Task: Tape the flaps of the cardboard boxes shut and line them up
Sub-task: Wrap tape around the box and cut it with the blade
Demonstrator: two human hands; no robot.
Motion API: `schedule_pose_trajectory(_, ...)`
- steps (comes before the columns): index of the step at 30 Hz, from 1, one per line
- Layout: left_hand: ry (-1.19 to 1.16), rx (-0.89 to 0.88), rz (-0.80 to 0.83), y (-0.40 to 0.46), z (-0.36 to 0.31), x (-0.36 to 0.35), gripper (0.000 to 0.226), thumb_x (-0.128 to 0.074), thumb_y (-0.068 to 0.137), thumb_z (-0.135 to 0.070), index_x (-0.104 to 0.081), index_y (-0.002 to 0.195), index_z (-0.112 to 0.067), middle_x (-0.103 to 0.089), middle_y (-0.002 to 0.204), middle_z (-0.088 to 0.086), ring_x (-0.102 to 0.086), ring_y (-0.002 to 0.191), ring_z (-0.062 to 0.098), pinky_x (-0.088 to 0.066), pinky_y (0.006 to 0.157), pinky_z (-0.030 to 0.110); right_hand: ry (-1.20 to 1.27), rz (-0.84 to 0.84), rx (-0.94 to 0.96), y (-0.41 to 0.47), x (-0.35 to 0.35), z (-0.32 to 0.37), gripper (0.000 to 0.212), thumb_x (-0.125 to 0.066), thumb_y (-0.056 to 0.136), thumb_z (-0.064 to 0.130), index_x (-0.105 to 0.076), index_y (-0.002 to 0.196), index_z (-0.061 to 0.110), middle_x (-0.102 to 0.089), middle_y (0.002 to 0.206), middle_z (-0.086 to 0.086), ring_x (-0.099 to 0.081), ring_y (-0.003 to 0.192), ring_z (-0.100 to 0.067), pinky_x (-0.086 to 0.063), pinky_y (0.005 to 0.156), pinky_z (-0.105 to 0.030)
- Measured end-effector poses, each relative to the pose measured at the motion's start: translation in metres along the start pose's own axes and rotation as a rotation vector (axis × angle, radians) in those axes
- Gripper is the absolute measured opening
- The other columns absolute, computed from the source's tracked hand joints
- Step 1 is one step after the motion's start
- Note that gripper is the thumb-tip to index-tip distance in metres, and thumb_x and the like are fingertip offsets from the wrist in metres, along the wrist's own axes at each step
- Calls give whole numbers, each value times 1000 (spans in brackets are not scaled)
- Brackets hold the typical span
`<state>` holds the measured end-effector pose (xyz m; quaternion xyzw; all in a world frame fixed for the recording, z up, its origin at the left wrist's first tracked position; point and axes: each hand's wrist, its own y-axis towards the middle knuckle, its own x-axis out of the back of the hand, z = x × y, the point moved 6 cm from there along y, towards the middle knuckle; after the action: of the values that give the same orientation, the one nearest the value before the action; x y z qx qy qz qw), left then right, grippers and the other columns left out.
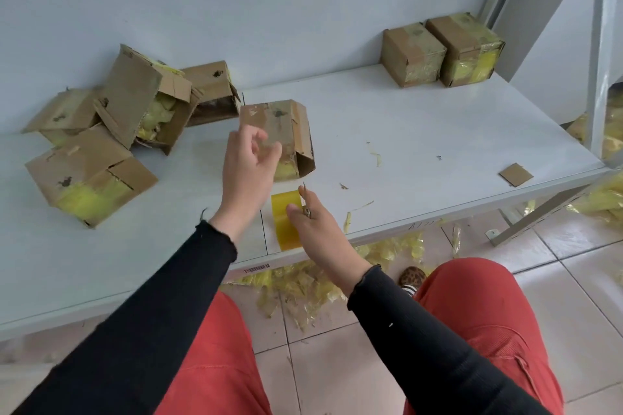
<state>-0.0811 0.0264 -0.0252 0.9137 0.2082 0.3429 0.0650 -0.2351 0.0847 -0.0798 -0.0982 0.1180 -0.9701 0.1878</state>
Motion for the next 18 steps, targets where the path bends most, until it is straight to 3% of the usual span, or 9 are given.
schedule_pose_trajectory(3,-94,383,250,-46,35,-17,51,-63,92,-60,-50,125,-23,-56,103,-5,-57,89,10,-44,74,33,-251,-117,87,6,25,12,45,-37,110,37,-44,148,15,-54,142,-10,-53,124,-22,-40,99,-33)
schedule_pose_trajectory(5,-153,470,321,-59,43,-24,50,-58,95,-64,-57,123,-23,-65,103,-1,-62,84,17,-48,73,35,-366,-202,145,15,47,23,33,-40,109,39,-52,133,19,-66,107,-3,-63,95,-22,-49,82,-38)
schedule_pose_trajectory(7,-290,500,351,-63,40,-28,45,-55,97,-63,-68,113,-23,-72,98,7,-69,84,27,-52,71,37,-504,-189,182,28,61,34,26,-50,104,44,-49,115,20,-57,78,6,-54,68,-16,-41,63,-33)
schedule_pose_trajectory(10,-508,547,323,-68,39,-33,33,-60,98,-55,-75,102,-26,-77,102,5,-74,94,24,-57,78,40,-805,-63,259,45,59,48,38,-52,100,54,-44,109,18,-56,82,6,-53,69,-15,-36,59,-32)
schedule_pose_trajectory(13,-648,601,302,-72,39,-38,25,-61,100,-47,-77,94,-29,-76,90,-6,-72,78,10,-54,64,27,-946,17,346,57,53,53,33,-34,109,44,-48,103,14,-59,91,-2,-55,77,-27,-35,62,-37)
schedule_pose_trajectory(18,-723,626,264,-72,41,-39,14,-68,96,-35,-76,94,-23,-72,80,-5,-69,68,9,-51,54,22,-1159,53,417,69,48,54,46,-23,111,42,-56,97,13,-59,85,-1,-57,75,-28,-42,66,-38)
